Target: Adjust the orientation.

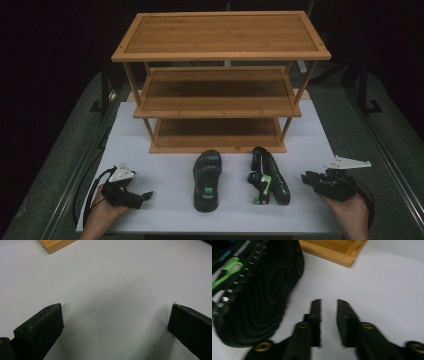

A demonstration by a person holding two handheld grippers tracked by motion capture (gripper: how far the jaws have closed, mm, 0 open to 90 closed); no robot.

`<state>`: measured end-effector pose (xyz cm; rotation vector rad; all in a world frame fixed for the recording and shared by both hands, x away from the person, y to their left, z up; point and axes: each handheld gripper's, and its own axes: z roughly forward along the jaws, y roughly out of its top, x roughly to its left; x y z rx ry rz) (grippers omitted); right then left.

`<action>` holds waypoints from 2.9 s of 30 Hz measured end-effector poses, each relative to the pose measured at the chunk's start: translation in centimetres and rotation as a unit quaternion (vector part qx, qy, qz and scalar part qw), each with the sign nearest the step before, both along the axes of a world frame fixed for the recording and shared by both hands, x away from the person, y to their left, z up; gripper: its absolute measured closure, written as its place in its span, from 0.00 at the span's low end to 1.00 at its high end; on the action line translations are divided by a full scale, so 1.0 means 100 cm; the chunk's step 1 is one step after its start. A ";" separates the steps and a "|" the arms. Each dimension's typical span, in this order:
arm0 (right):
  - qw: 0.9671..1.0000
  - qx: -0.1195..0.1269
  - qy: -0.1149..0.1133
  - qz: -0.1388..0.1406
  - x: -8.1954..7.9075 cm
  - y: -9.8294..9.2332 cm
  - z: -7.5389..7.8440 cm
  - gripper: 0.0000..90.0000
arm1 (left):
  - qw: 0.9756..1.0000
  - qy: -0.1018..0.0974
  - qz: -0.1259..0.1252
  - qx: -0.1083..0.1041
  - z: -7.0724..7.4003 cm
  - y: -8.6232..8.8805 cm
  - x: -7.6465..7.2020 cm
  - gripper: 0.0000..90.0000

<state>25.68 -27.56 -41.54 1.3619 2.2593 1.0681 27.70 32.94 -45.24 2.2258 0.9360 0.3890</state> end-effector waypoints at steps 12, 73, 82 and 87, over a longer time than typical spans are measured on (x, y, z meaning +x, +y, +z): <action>0.998 0.031 -0.026 0.057 0.007 0.022 0.036 1.00 | 1.000 0.000 0.000 0.000 0.000 0.000 0.000 0.00; 0.998 0.039 -0.007 0.049 0.027 0.011 0.015 1.00 | 1.000 0.002 0.001 -0.001 0.000 0.000 0.000 0.00; 0.999 0.038 0.008 0.038 0.034 -0.002 0.001 1.00 | 1.000 0.003 0.000 -0.001 0.000 0.000 0.001 0.00; 0.998 0.031 0.031 0.034 0.039 -0.008 -0.012 1.00 | 1.000 0.003 0.000 -0.002 0.000 0.000 0.001 0.00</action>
